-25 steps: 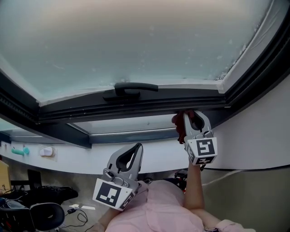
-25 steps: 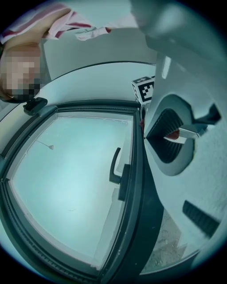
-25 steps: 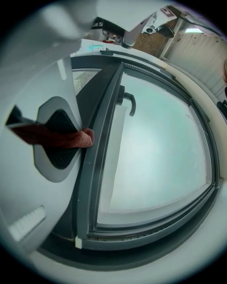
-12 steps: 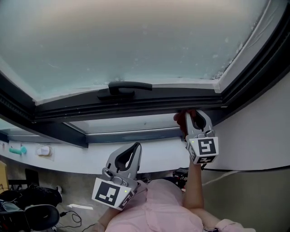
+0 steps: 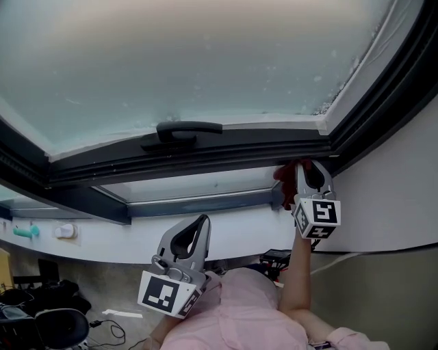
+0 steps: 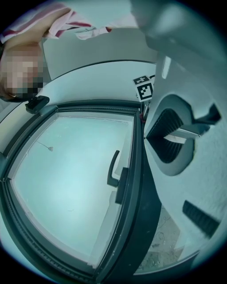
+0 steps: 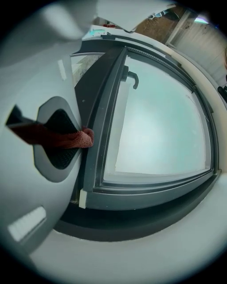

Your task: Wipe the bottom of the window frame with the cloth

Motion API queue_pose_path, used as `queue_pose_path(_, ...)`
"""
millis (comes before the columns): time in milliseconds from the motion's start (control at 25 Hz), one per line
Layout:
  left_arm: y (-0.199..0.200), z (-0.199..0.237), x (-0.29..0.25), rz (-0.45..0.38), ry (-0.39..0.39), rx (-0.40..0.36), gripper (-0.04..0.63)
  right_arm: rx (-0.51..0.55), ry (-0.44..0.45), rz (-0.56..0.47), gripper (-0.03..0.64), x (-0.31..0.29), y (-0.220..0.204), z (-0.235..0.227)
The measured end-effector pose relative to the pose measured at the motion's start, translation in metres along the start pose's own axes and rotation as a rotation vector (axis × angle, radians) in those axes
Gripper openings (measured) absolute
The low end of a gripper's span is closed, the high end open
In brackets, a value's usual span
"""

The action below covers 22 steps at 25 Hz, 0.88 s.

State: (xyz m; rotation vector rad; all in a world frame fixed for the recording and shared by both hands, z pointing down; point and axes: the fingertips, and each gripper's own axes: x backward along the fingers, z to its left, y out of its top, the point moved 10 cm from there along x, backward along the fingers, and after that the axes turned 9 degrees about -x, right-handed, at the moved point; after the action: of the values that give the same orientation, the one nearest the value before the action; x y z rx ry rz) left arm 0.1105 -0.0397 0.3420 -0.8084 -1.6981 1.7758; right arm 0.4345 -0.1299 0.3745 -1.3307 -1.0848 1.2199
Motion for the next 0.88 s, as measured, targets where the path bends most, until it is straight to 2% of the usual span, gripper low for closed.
queue_pose_path(360, 0.000, -0.002, 0.005, -0.005, 0.020, 0.002, 0.000, -0.002, -0.008, 0.001, 0.049, 0.000, 0.000, -0.005)
queue_pose_path(560, 0.001, 0.000, 0.011, -0.006, 0.042, -0.002, 0.000, -0.037, -0.116, 0.024, 0.049, 0.005, 0.001, -0.027)
queue_pose_path(800, 0.004, -0.005, 0.010, -0.005, 0.029, -0.004, 0.000, -0.046, -0.194, 0.028, 0.049, 0.009, -0.002, -0.054)
queue_pose_path(880, 0.006, -0.006, 0.009, -0.008, 0.019, -0.008, 0.000, -0.049, -0.195, 0.031, 0.049, 0.008, -0.002, -0.059)
